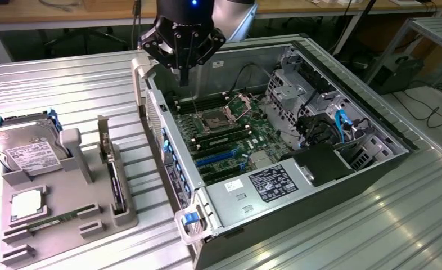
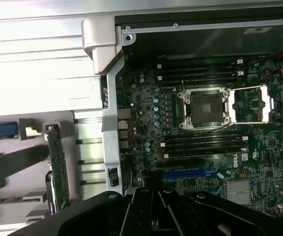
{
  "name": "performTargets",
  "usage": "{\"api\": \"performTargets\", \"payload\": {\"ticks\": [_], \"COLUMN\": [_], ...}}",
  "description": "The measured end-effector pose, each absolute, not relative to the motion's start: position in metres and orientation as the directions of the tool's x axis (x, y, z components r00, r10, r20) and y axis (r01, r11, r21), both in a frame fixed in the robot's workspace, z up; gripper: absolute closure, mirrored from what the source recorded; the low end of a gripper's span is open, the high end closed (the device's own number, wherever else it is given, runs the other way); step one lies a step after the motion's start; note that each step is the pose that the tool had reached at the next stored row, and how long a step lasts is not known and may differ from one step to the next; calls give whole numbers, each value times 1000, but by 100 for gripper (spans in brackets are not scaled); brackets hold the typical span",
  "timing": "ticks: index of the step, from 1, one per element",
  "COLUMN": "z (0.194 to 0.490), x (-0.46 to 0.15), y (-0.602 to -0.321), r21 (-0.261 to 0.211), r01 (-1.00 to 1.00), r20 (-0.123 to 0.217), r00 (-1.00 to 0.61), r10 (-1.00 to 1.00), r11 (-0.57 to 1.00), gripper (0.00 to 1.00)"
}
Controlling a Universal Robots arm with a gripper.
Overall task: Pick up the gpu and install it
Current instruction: 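Reach for the gpu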
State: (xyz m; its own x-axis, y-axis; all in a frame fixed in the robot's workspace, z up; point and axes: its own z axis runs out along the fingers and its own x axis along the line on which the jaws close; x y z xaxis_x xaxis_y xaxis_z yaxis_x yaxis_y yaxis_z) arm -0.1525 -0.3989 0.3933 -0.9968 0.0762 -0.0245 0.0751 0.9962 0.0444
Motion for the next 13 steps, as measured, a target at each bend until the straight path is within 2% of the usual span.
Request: {"api": "performTargets", "payload": {"ticks": [13], "z": [393], "x": [-160], "y": [-399], "r21": [44], "r01": [75], "r20": [-24], "r00": [-997], "r10": [76], "r11": [996], "gripper": [89]}}
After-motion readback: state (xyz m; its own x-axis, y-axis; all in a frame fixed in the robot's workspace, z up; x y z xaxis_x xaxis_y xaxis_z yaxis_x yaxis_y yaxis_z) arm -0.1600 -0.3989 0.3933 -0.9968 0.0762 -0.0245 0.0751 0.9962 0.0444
